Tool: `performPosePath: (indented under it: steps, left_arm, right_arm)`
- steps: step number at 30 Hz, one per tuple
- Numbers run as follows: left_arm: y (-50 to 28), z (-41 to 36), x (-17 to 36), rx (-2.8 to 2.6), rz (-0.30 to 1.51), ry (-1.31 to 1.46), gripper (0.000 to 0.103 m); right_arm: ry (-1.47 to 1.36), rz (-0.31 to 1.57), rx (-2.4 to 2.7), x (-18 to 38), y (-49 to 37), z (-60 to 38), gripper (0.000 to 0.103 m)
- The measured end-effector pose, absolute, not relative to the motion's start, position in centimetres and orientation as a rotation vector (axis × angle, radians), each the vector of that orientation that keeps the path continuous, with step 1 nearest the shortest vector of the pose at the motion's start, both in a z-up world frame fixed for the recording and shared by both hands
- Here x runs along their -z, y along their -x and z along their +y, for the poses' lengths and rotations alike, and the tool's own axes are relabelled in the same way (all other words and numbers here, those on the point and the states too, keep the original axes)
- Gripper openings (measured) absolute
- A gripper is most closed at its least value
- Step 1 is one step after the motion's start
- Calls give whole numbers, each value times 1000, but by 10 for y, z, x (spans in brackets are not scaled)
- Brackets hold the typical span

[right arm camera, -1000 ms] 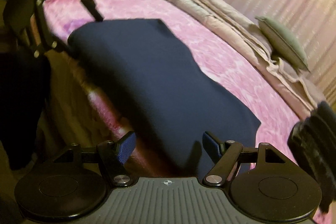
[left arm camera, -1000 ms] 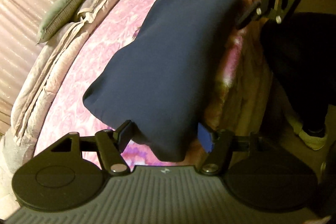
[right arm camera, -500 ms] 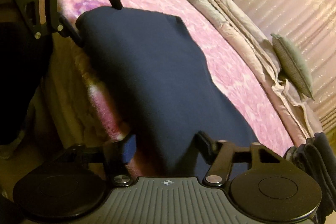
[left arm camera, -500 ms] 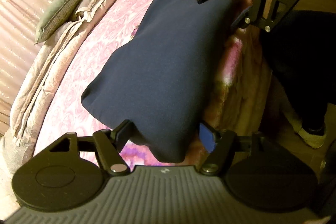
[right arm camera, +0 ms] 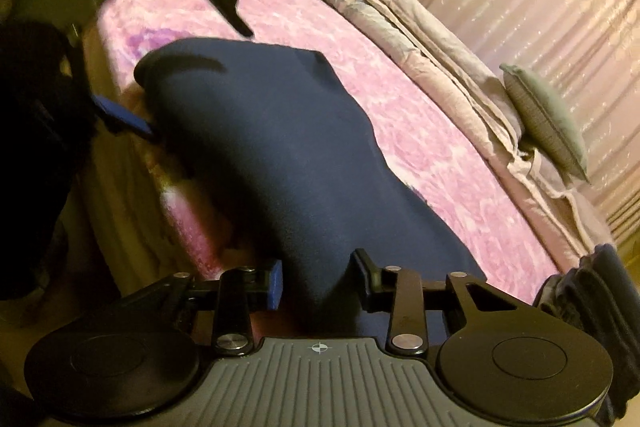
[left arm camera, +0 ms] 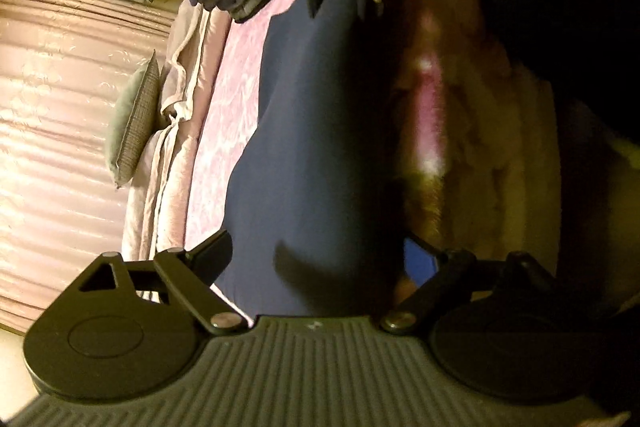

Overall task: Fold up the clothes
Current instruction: 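Lift the vest with both grippers, folding it in half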

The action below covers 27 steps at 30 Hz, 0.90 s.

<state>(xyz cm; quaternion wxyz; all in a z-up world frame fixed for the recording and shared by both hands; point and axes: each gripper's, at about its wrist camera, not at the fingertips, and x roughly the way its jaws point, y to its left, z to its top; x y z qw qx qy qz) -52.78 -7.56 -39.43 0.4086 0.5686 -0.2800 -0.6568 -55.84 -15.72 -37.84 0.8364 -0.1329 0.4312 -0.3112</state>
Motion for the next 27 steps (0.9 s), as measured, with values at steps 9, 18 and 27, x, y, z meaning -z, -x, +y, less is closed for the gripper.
performPosePath:
  steps: [9,18,27]
  left_arm:
    - [528,-97,410,1594,-753,-1456,79]
    - [517,-103,395,1695,-546,-1377,40]
    - [513,-102,390,1694,-612,-1360,62]
  right_arm:
    - [298,891,685,384,560,-143,36]
    - [596,967,682,422,548,-125,63]
    - [735,997,708,444,531,-142,32]
